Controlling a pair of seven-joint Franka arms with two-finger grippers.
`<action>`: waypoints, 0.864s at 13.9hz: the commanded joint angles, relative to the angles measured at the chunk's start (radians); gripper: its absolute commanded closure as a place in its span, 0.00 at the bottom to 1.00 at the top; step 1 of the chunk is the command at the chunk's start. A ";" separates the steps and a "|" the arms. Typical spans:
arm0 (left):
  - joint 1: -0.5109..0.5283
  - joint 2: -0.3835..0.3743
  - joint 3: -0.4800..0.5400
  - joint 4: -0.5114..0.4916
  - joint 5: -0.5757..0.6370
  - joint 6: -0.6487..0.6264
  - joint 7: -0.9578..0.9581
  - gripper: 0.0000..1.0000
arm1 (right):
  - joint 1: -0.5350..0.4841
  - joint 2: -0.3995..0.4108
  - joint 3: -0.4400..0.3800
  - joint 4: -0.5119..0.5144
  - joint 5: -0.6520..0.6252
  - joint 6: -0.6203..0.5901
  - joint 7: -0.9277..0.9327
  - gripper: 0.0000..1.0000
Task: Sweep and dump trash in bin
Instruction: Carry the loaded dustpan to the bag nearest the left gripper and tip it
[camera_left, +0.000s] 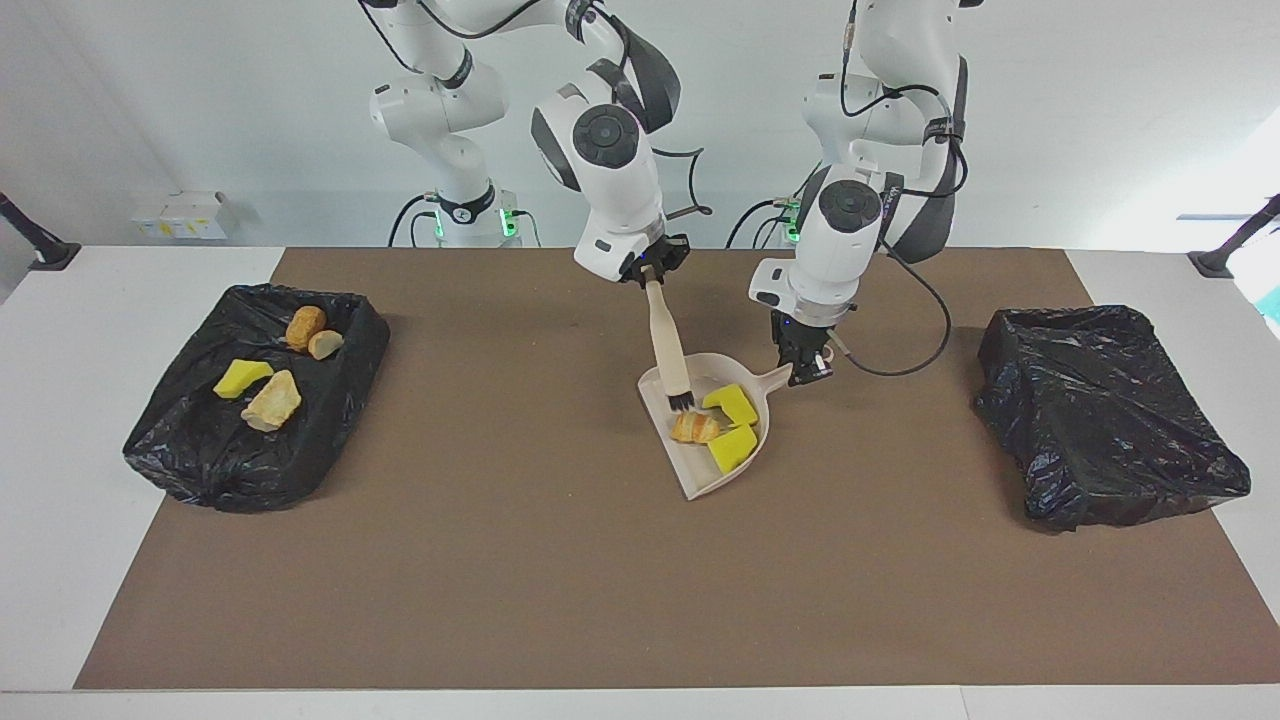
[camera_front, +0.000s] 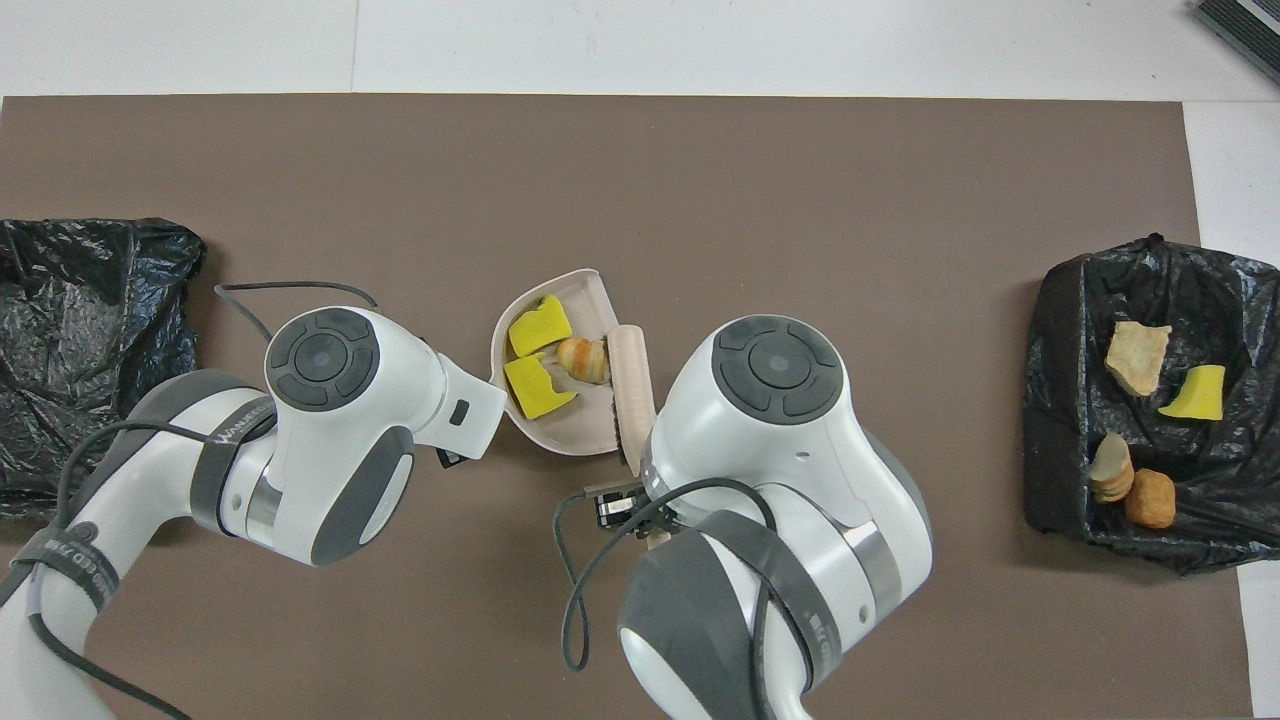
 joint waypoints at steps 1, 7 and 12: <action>0.032 -0.026 0.000 -0.018 -0.037 0.020 -0.058 1.00 | 0.065 -0.086 0.003 -0.083 0.013 -0.008 0.159 1.00; 0.187 -0.101 0.005 0.005 -0.093 -0.001 -0.068 1.00 | 0.201 -0.164 0.006 -0.293 0.004 0.154 0.254 1.00; 0.362 -0.118 0.005 0.125 -0.093 -0.216 -0.063 1.00 | 0.289 -0.111 0.006 -0.379 -0.088 0.311 0.318 1.00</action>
